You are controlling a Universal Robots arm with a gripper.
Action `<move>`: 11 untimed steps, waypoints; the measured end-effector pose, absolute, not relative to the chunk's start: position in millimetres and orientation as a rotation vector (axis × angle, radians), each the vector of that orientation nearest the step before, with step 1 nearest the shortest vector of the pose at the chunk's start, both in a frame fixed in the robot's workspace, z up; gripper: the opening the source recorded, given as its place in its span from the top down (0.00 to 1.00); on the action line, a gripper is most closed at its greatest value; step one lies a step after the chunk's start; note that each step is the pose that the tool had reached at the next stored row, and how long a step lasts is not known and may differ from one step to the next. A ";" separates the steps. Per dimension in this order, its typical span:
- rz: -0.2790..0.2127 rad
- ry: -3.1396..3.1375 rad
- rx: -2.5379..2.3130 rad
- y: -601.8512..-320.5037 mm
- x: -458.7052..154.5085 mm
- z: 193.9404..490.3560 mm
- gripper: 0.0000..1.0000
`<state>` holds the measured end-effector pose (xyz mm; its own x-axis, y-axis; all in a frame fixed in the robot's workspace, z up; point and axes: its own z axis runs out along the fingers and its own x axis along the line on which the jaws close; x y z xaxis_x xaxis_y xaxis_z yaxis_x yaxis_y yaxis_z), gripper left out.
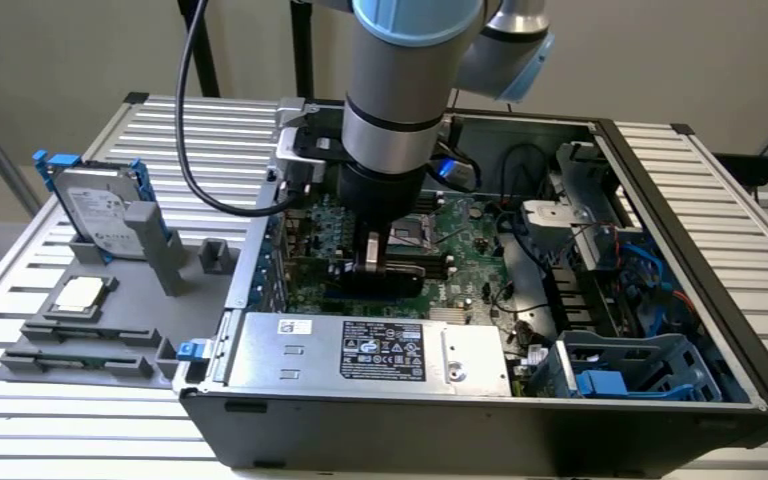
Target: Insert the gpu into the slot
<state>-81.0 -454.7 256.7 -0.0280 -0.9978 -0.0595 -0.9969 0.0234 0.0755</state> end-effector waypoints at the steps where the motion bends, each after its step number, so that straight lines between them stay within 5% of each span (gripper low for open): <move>1: -0.150 -2.240 2.183 -454.7 -81.0 256.3 0.74; 11: -0.150 -2.234 2.189 -455.3 -80.8 250.5 0.74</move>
